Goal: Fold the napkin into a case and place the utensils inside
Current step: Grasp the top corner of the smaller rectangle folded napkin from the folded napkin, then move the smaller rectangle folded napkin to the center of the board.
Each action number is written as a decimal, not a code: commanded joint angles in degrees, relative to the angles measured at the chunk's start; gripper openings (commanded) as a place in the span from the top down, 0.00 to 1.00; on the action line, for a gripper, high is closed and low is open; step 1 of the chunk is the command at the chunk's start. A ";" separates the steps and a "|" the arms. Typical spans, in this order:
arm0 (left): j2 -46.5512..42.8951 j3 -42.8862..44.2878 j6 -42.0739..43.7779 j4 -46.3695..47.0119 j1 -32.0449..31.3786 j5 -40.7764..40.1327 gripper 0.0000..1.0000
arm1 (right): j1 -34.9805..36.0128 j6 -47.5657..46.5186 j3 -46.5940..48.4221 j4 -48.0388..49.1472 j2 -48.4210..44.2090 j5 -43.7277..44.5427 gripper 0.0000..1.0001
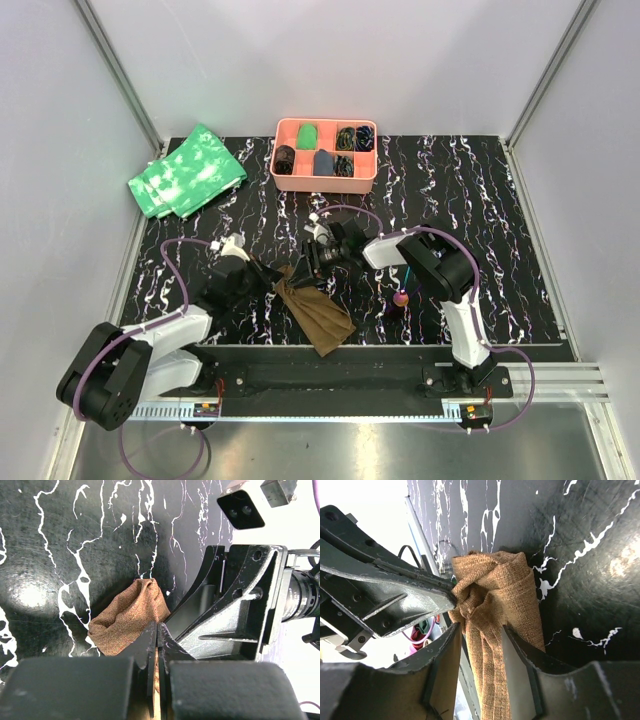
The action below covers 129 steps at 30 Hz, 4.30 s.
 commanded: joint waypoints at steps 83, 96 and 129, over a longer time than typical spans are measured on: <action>3.16 -3.68 0.12 4.10 0.40 0.95 1.00 | -0.59 1.99 5.51 -4.85 -2.68 -1.22 0.85; 5.10 0.09 2.22 -0.54 0.23 1.31 0.85 | -0.67 -5.30 4.64 -14.69 -6.02 4.32 0.84; 4.19 8.44 -0.24 -27.28 -12.70 -1.77 0.89 | -1.46 -27.02 -4.59 -46.24 -26.15 26.03 0.39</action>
